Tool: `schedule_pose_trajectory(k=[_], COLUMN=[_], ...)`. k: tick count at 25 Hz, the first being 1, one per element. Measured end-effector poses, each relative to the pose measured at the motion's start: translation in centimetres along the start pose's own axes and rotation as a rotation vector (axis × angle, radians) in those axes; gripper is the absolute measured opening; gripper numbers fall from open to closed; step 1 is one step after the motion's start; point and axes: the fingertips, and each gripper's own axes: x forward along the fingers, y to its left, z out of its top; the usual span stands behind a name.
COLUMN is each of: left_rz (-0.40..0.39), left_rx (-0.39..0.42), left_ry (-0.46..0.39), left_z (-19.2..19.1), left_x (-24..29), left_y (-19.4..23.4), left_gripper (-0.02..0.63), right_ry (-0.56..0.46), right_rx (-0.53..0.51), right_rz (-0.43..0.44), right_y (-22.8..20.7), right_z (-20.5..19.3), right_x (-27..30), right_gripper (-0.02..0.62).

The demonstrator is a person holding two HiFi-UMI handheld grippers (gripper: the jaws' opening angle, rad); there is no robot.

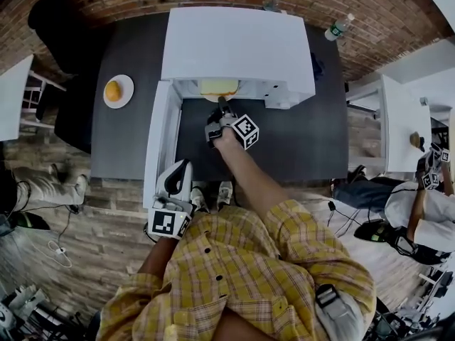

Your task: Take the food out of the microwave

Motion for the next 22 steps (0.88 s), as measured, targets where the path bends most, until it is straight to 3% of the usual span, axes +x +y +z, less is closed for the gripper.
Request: schedule_pose_trajectory(k=[22], left_rz=[-0.036], left_rx=[-0.002], left_ry=[-0.040], left_z=[0.8], left_x=[0.5], left_y=[-0.7], left_gripper=[0.000], right_ry=[0.082], right_rx=[-0.037], right_rz=[0.051], right_y=[1.8], right_z=[0.3], right_x=[-4.1], right_gripper=[0.015])
